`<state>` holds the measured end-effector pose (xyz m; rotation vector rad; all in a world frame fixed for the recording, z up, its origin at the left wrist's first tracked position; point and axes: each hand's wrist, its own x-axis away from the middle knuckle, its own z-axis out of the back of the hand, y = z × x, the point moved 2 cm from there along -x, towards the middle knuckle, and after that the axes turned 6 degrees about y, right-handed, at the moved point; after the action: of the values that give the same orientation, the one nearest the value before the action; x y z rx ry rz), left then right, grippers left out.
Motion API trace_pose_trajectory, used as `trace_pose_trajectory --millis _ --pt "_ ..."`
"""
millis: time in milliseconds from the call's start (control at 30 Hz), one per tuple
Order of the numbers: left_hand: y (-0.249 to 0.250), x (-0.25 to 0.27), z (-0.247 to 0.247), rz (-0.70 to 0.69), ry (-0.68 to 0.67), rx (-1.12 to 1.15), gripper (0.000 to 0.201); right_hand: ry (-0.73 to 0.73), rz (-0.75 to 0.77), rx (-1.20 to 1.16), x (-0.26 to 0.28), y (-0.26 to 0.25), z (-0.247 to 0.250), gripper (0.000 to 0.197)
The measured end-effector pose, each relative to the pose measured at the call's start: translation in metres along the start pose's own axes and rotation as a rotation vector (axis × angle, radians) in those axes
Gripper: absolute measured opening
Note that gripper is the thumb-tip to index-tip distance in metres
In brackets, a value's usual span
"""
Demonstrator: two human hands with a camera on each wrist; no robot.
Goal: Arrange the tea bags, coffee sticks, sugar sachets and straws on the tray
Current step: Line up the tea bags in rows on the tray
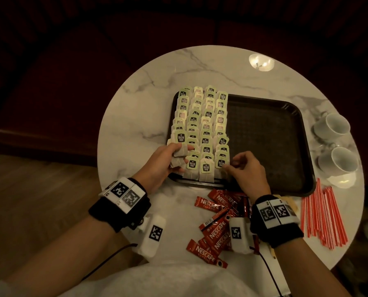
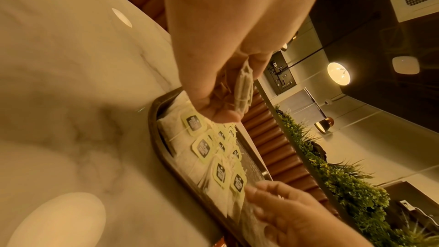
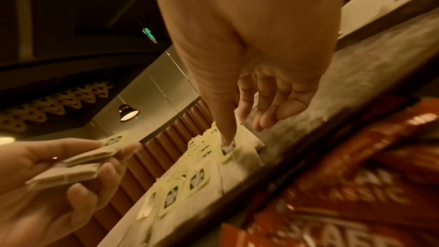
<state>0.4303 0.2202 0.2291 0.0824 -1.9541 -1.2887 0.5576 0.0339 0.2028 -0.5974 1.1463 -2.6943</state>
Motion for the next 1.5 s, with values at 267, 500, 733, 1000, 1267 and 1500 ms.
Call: trace_pose_trajectory --millis 267,500,733,1000,1267,1500 --pt "0.004 0.001 -0.003 -0.127 0.006 -0.135 0.016 -0.268 0.273 -0.164 0.022 -0.053 -0.007 0.019" --pt "0.012 0.006 -0.006 -0.252 -0.01 -0.197 0.015 -0.381 0.315 -0.283 0.028 -0.062 -0.018 0.011" --pt "0.016 0.008 -0.007 -0.316 -0.049 -0.233 0.019 -0.34 0.287 -0.394 0.03 -0.065 -0.012 0.016" --pt "0.021 0.007 -0.007 -0.344 0.017 -0.127 0.022 -0.318 0.277 -0.395 0.03 -0.063 -0.006 0.014" --pt "0.02 -0.001 -0.008 -0.263 0.037 0.01 0.017 -0.28 0.21 -0.53 0.03 -0.061 -0.005 0.017" --pt "0.023 0.001 -0.009 -0.243 0.026 0.018 0.026 -0.275 0.233 -0.488 0.027 -0.058 -0.003 0.017"
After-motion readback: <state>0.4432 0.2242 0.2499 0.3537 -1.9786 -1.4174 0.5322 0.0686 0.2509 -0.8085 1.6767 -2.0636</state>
